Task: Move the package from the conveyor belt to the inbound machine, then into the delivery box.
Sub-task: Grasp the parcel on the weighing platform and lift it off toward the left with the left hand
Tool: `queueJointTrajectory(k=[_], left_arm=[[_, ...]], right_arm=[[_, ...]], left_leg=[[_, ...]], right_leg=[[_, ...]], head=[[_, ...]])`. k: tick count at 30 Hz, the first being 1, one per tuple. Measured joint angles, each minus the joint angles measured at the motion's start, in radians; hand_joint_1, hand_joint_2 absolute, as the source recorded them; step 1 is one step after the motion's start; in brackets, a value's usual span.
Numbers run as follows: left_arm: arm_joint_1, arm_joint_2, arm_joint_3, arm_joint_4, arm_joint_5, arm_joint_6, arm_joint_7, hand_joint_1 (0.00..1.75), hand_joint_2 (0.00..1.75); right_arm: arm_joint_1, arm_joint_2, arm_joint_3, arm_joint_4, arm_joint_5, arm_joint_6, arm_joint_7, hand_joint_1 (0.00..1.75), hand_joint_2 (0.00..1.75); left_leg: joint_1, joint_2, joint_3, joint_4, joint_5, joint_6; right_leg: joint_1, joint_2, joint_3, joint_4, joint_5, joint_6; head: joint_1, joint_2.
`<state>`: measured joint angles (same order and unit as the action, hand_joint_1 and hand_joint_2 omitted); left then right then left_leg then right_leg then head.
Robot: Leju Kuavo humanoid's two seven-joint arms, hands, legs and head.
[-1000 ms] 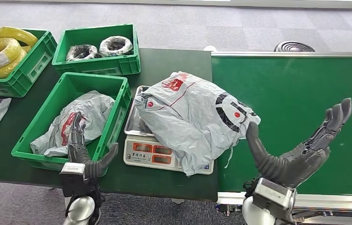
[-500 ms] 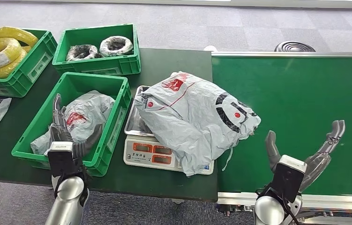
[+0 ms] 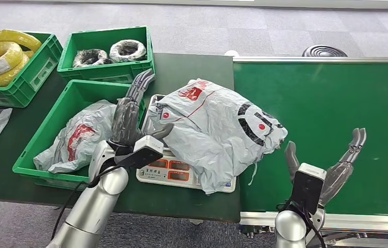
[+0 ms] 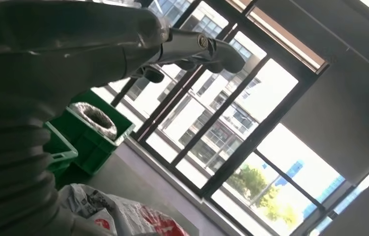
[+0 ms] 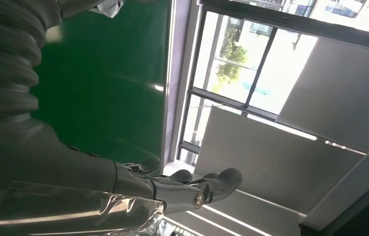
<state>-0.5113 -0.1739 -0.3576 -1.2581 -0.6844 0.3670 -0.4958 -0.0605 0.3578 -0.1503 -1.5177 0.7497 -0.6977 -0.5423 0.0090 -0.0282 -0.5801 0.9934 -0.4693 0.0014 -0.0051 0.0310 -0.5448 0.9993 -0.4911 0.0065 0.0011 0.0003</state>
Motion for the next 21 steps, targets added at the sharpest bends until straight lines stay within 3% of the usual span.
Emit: queueJointTrajectory(k=[6, 10, 19, 21], left_arm=[[-0.106, -0.062, -0.172, 0.271, -0.232, 0.050, 0.041, 0.00, 1.75], [-0.132, -0.115, -0.282, 0.487, -0.297, 0.096, 0.042, 0.00, 1.75], [-0.124, -0.142, -0.355, 0.756, -0.355, 0.097, 0.048, 0.00, 1.75], [-0.117, -0.143, -0.363, 0.783, -0.355, 0.099, 0.050, 0.83, 1.75]], right_arm=[[0.006, 0.000, -0.007, -0.017, -0.011, 0.000, 0.004, 0.00, 1.75], [0.038, 0.000, -0.008, -0.060, -0.011, -0.001, 0.016, 0.00, 1.75], [0.089, 0.000, 0.014, -0.149, -0.022, -0.001, 0.021, 0.00, 1.75], [0.091, 0.000, 0.024, -0.160, -0.021, -0.001, 0.021, 0.00, 1.75]], left_leg=[[0.000, 0.000, 0.000, 0.000, 0.000, 0.000], [0.000, 0.000, 0.000, 0.000, 0.000, 0.000], [0.000, 0.000, 0.000, 0.000, 0.000, 0.000], [0.000, 0.000, 0.000, 0.000, 0.000, 0.000]], right_leg=[[0.000, 0.000, 0.000, 0.000, 0.000, 0.000], [-0.001, 0.000, 0.000, 0.000, 0.000, 0.000], [0.000, 0.000, 0.000, 0.000, 0.000, 0.000], [0.000, 0.000, 0.000, 0.000, 0.000, 0.000]], head=[[0.000, 0.000], [0.000, 0.000], [0.000, 0.000], [0.000, 0.000]])
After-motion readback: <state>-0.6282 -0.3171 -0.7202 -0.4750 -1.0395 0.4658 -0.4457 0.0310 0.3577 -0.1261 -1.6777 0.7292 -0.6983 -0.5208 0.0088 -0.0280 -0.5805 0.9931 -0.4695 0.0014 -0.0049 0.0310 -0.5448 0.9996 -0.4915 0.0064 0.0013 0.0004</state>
